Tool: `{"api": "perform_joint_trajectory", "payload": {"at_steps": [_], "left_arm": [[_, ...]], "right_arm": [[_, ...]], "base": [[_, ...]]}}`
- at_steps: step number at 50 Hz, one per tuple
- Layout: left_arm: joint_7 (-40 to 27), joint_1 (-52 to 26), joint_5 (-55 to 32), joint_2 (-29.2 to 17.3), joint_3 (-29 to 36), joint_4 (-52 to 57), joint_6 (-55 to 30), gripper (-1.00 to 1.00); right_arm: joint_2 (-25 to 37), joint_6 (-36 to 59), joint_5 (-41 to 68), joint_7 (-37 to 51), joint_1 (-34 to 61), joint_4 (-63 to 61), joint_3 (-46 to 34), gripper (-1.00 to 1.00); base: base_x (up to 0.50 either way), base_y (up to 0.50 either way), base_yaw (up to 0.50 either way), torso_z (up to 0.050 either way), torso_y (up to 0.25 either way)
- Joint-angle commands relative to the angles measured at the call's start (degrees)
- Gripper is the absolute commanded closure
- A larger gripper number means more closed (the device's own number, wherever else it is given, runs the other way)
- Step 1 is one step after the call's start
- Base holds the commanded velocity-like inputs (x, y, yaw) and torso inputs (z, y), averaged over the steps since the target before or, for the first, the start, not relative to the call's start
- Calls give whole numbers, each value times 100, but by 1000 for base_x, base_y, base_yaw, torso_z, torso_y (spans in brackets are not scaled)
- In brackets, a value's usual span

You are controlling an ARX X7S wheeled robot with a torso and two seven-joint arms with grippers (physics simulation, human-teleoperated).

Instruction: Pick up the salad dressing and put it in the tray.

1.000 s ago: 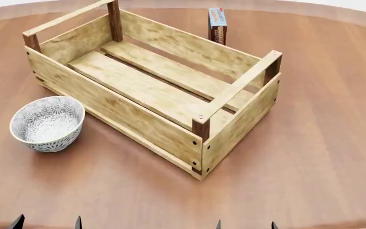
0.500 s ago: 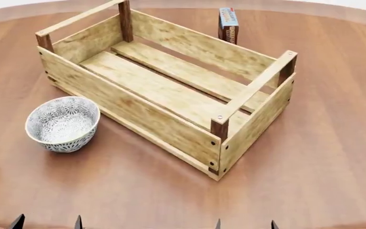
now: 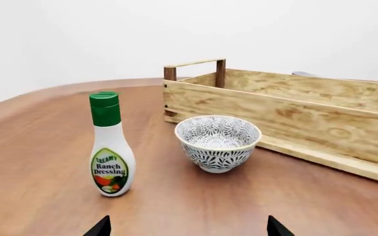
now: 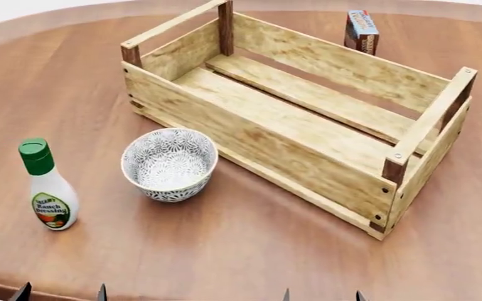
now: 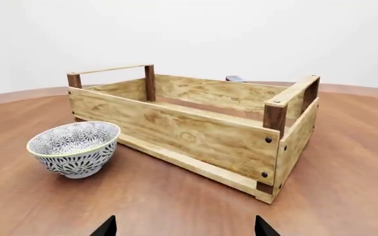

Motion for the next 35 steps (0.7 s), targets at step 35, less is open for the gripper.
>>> {"api": "perform_joint_trajectory", "payload": {"at_steps": [35], "left_arm": [[-315, -59, -846, -636, -74, 2582, -1510, -100]], "right_arm": [[471, 1852, 33, 751, -56, -2984, -74, -100]], "base": [[195, 125, 0, 0, 0]]}}
